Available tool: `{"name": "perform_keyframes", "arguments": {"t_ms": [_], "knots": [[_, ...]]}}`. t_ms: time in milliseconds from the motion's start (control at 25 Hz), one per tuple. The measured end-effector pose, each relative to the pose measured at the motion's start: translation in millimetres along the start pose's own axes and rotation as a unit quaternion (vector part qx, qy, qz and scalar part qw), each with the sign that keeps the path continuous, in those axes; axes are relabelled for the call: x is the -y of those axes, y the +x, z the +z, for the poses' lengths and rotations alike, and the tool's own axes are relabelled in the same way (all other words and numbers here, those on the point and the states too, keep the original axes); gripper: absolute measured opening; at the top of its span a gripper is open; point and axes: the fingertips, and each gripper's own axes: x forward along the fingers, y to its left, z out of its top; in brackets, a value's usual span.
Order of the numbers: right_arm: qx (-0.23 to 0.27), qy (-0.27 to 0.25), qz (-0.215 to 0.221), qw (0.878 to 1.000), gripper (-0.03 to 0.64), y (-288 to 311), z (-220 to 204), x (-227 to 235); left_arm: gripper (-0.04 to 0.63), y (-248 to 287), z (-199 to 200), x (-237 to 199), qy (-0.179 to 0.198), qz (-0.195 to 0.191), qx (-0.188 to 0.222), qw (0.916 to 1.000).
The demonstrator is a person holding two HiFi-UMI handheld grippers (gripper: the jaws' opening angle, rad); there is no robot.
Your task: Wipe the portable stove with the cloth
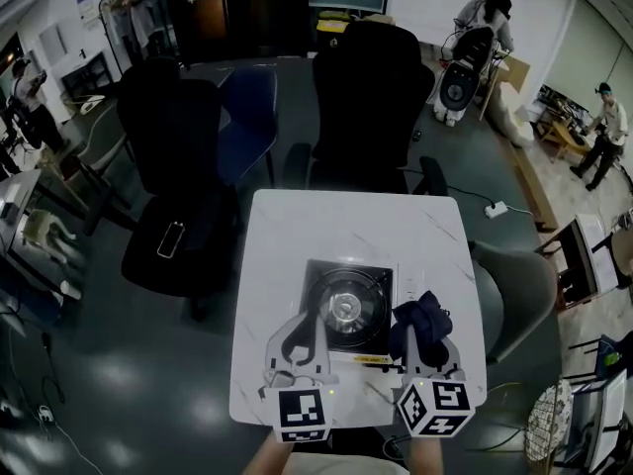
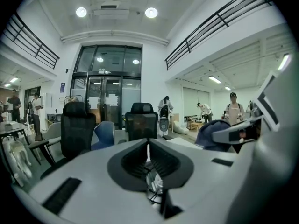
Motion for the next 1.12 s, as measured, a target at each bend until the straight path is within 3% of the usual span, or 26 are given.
{"name": "perform_keyframes", "arguments": {"t_ms": [640,1120], "knots": [[-0.047,0.013,-0.004,0.999,0.075,82.1,1.6,55.7,0.023,79.9,-15.0,11.2,-0.005,0.001,-0.051,0.9987],[-0.081,0.012,0.017,0.996,0.075,129.5,-16.1,68.2,0.023,112.9,-34.1,19.4,-0.007,0.001,-0.083,0.9965]]}}
